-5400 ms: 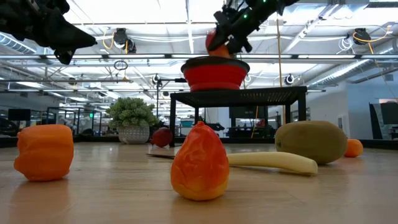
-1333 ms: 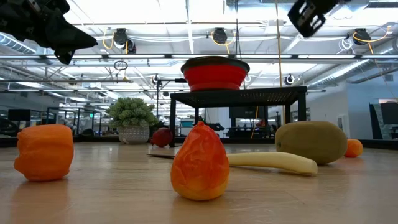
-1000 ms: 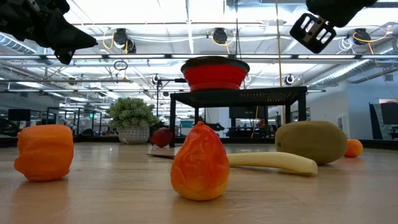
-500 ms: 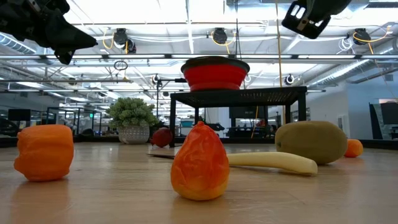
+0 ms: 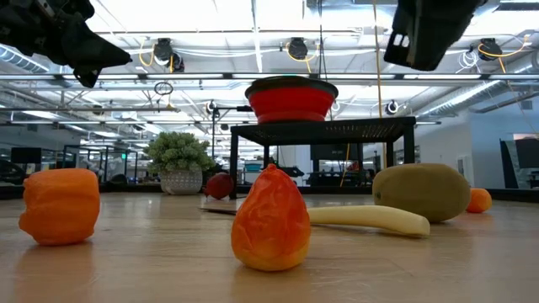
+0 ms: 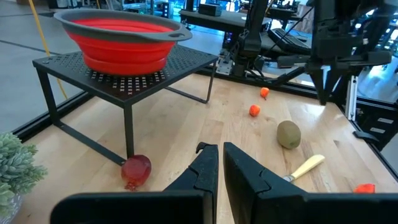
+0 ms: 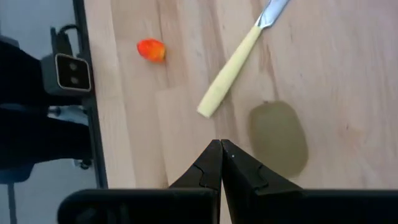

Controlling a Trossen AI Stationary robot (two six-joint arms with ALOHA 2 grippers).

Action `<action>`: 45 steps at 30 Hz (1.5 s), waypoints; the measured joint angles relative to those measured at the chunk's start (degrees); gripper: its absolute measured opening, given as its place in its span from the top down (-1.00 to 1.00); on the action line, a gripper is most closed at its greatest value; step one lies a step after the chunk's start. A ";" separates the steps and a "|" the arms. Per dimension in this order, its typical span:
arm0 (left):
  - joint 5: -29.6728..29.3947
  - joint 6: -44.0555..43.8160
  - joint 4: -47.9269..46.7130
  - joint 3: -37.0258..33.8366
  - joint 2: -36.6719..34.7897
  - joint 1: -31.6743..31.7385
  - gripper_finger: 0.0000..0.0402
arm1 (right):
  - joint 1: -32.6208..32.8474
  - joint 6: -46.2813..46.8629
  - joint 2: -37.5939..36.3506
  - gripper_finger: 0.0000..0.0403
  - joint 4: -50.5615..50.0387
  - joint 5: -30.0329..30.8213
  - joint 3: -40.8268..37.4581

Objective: Pick & Place Fruit
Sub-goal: Put the brown kiwi into the red strainer bowl on the shelf

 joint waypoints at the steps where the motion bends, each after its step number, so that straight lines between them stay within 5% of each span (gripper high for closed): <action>1: 0.00 0.00 0.02 0.00 0.00 0.00 0.88 | -0.21 -0.19 -0.03 1.00 0.08 0.00 0.02; 27: 0.00 0.00 0.00 0.00 0.00 0.00 0.88 | -2.71 -6.96 -0.04 0.91 -1.04 0.50 0.00; 33: -0.01 0.00 0.00 0.00 0.00 0.00 0.88 | -3.11 -9.26 -0.04 0.59 -1.00 0.33 0.00; 45: 0.00 0.00 0.00 0.00 0.00 0.00 0.88 | -3.09 -9.93 -0.04 -0.36 -0.95 3.53 -0.02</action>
